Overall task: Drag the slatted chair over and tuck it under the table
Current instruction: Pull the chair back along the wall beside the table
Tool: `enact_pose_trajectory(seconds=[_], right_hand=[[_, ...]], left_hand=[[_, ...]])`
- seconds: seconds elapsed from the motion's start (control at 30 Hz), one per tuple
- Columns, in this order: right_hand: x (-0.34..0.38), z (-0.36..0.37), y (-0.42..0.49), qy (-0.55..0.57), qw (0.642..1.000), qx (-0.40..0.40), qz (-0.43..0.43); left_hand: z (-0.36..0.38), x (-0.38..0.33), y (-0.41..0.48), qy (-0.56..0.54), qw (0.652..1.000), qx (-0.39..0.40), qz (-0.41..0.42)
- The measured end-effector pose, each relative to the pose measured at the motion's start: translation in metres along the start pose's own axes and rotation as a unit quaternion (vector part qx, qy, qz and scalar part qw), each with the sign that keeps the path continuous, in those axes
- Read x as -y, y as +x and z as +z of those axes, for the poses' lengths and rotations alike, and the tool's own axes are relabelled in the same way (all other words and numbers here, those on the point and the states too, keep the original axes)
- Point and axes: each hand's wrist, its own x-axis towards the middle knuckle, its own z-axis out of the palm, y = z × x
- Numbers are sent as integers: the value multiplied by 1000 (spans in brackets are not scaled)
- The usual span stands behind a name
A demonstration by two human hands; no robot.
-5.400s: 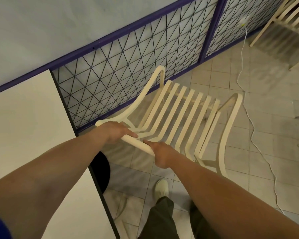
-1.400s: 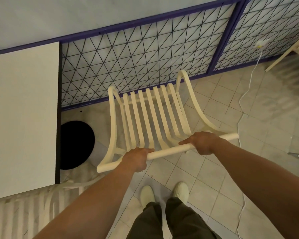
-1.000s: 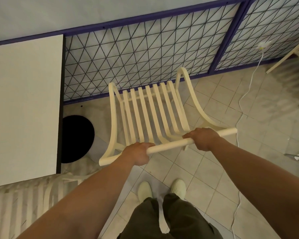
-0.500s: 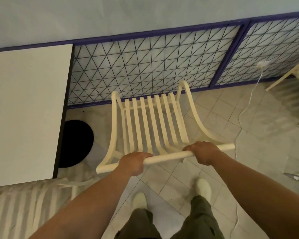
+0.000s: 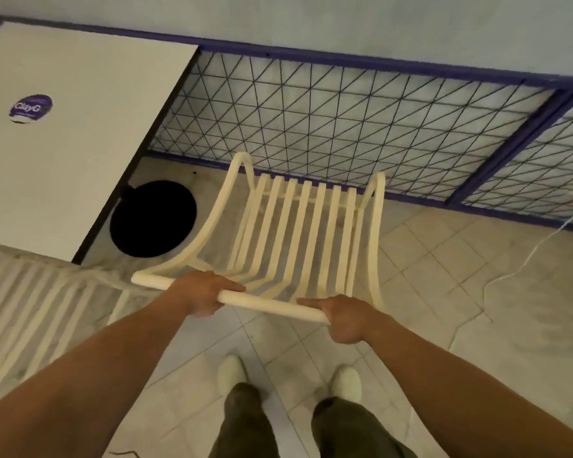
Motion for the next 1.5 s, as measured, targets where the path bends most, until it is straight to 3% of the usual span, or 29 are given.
enact_pose_trajectory(seconds=[0.57,1.5], right_hand=[[4,-1,-1,-28,1000,-9,8],[-64,-60,-15,-161,987,7,9]], left_hand=[[-2,-3,-2,-1,1000,0,-21],[32,-110,-21,-133,989,-18,-63]])
